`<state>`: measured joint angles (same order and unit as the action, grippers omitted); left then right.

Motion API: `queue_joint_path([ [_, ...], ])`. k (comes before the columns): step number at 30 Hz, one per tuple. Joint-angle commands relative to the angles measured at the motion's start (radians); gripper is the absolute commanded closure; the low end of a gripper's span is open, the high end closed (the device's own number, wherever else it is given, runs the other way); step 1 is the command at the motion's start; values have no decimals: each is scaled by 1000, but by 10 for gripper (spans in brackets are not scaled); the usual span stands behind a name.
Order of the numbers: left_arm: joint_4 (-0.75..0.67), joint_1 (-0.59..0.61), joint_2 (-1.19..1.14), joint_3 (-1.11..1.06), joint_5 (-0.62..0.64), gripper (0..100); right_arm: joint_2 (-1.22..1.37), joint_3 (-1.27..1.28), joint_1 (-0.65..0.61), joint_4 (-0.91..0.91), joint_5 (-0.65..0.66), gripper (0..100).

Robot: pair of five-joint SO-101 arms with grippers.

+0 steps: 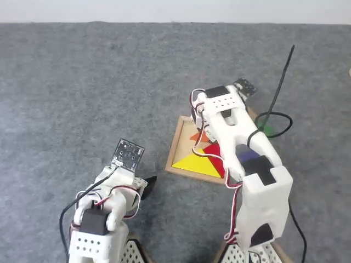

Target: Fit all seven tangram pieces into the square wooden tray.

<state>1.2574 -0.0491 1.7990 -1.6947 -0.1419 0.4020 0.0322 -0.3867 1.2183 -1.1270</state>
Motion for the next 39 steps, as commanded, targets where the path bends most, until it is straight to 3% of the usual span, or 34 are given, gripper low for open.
queue_joint_path([
  [1, 5, -8, 17, 12, 6, 720, -65, -54, 10, -2, 18, 918],
  [10, 5, -8, 17, 12, 6, 720, -65, -54, 4, 21, -29, 697],
  [18, 5, -8, 17, 12, 6, 720, -68, -75, 2, 19, -23, 683],
  [28, 5, -8, 17, 12, 6, 720, -71, -196, -65, 22, 338, 684],
  [39, 5, -8, 17, 12, 6, 720, -481, -130, 4, 166, 508, 684],
])
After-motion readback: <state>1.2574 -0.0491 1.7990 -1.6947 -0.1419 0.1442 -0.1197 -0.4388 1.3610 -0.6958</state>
